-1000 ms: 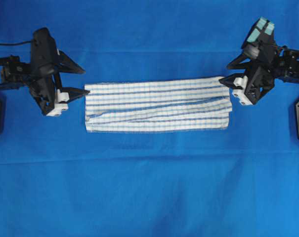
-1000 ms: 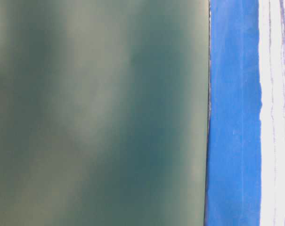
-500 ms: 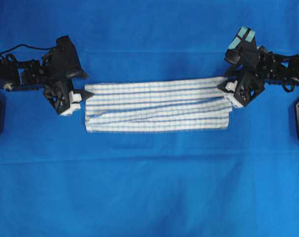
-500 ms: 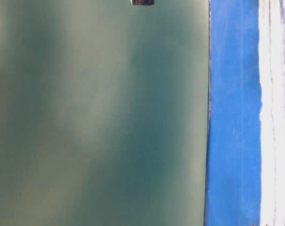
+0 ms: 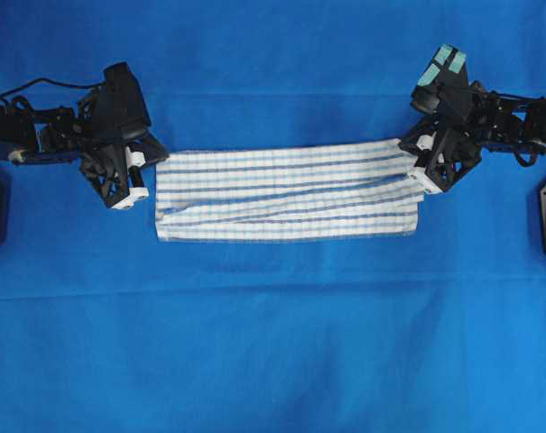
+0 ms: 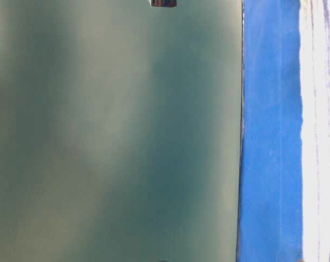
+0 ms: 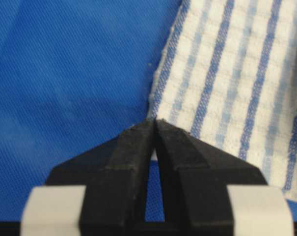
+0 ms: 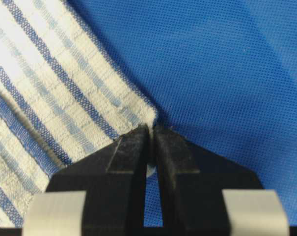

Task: Fold the blue towel.
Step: 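Grasp the folded strip's left and right ends with both grippers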

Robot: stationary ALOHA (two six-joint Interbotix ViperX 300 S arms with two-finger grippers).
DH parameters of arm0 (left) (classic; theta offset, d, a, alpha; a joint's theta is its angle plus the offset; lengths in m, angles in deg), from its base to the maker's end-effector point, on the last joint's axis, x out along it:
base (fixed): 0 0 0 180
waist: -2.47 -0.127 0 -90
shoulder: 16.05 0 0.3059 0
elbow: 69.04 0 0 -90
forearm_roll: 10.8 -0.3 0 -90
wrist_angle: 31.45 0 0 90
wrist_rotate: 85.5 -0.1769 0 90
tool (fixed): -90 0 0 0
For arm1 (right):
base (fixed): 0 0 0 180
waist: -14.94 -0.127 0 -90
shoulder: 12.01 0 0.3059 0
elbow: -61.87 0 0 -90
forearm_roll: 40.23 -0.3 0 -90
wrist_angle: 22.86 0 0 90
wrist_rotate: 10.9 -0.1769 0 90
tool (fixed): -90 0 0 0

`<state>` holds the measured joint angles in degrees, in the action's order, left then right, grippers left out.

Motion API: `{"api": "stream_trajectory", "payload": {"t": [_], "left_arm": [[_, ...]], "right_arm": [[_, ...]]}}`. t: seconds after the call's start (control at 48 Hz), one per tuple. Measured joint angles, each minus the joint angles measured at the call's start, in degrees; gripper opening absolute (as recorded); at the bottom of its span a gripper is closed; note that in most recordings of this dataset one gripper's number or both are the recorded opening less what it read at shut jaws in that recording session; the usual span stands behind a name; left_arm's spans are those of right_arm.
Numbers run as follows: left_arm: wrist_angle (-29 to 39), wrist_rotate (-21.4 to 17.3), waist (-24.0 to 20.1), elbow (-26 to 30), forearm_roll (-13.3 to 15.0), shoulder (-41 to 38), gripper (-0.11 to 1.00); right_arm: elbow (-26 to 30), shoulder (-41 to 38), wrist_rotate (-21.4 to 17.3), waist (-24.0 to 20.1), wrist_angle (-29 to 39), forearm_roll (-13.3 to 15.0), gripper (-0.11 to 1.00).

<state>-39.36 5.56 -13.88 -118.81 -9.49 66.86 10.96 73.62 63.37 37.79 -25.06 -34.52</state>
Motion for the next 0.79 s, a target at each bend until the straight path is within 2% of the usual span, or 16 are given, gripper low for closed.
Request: {"api": "stream_trajectory", "payload": {"t": [0.396, 0.584, 0.792], "left_arm": [[3.7, 0.0, -0.1, 0.5, 0.0, 1.1, 0.01], [7.6, 0.0, -0.2, 2.5, 0.0, 6.0, 0.01], [13.4, 0.2, -0.2, 5.4, -0.1, 13.5, 0.01]], "right_arm": [[0.0, 1.9, 0.1, -0.2, 0.2, 0.0, 0.06], [1.1, 7.3, 0.1, -0.2, 2.5, 0.1, 0.06], [3.7, 16.3, 0.1, -0.2, 9.9, 0.1, 0.06]]}}
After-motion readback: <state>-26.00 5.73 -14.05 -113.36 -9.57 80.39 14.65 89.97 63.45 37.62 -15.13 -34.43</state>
